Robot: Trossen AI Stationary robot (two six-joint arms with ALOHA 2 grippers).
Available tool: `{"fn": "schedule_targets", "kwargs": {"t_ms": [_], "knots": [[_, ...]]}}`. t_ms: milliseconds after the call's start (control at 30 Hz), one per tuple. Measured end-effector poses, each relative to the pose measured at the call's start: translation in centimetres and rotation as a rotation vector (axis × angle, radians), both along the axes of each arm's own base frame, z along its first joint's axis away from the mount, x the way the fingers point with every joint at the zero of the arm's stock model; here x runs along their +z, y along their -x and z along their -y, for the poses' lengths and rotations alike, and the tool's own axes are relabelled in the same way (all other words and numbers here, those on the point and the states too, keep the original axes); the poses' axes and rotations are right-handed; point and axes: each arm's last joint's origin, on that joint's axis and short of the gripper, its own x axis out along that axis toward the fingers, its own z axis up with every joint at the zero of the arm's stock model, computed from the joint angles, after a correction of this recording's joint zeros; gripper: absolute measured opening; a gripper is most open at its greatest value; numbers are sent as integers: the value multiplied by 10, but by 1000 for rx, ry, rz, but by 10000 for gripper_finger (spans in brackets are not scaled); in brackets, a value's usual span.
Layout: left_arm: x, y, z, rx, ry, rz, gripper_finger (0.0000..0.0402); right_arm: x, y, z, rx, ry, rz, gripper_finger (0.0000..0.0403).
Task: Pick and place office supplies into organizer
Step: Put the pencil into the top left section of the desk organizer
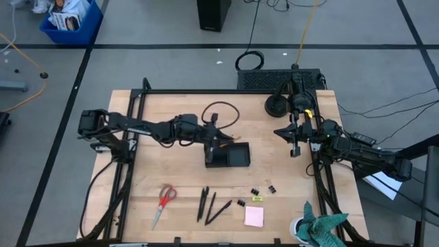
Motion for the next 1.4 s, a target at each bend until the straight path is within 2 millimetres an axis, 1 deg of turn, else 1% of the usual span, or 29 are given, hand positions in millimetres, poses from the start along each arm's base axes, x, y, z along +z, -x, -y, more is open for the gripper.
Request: {"fn": "schedule_targets", "kwargs": {"t_ms": [100, 233, 433, 533, 667, 800, 967, 1033, 1133, 1233, 1400], "knots": [[-11, 8, -5, 16, 2, 16, 16, 0, 0, 0, 1, -7, -1, 0], [-25, 16, -14, 54, 6, -31, 21, 0, 0, 0, 0, -7, 1, 0], [-39, 25, -22, 35, 1, -67, 9, 1, 0, 0, -1, -1, 7, 0], [-44, 27, -22, 36, 7, -42, 12, 1, 0, 0, -3, 4, 7, 0], [-54, 36, -21, 42, 23, -30, 25, 1, 0, 0, -3, 5, 8, 0], [-61, 42, -22, 113, 85, -37, 19, 1, 0, 0, -5, 10, 13, 0], [-64, 44, -24, 181, 153, -68, 6, 1, 0, 0, -5, 10, 14, 0], [-65, 44, -25, 193, 161, -71, 7, 2, 0, 0, -5, 11, 15, 0], [-65, 43, -23, 196, 179, -75, 18, 2, 0, 0, -5, 14, 23, 0], [-72, 41, -18, 215, 180, -99, 23, 3, 0, 0, -5, 19, 32, 0], [-91, 34, -15, 246, 181, -156, 8, 3, 0, 0, -4, 19, 33, 0]]}}
